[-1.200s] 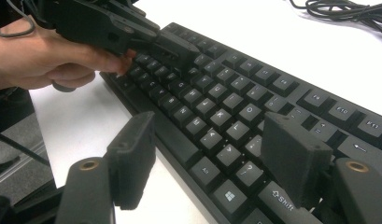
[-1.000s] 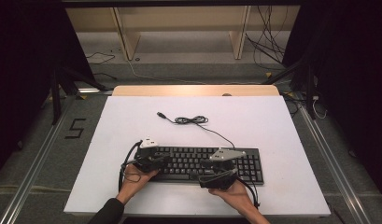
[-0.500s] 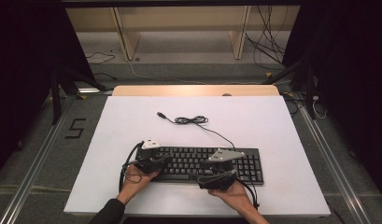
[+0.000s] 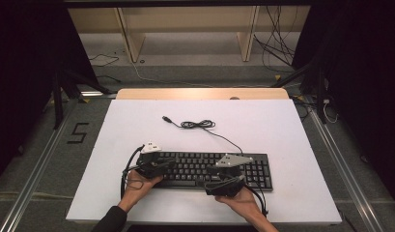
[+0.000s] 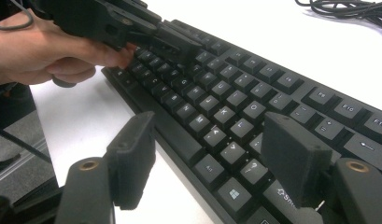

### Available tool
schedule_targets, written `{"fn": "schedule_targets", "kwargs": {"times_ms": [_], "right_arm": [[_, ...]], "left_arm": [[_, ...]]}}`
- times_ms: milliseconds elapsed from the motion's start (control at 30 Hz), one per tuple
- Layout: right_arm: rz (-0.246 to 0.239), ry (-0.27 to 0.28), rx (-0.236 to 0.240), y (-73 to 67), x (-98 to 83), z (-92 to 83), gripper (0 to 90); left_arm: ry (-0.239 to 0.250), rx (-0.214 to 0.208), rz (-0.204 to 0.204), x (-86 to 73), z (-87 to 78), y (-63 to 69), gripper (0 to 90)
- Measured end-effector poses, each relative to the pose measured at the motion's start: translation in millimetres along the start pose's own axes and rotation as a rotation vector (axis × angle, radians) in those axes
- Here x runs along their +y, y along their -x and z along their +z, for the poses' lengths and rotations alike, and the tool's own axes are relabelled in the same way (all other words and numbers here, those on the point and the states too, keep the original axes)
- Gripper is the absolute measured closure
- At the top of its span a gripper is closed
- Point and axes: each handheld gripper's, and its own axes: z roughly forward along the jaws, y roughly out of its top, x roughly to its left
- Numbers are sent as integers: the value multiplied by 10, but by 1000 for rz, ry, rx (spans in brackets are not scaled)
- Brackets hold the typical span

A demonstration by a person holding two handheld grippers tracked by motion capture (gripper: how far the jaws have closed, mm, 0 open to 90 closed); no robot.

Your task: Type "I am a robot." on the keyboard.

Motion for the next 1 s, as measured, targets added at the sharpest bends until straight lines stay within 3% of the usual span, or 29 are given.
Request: {"fn": "schedule_targets", "kwargs": {"times_ms": [433, 767, 1000], "right_arm": [[8, 1, -1, 15, 12, 20, 368], [25, -8, 5, 26, 36, 51, 394], [34, -17, -3, 51, 57, 81, 476]], "left_arm": [[60, -40, -26, -24, -225, -5, 528], [116, -43, -42, -112, -425, 5, 413], [158, -40, -57, -198, -542, -12, 369]]}}
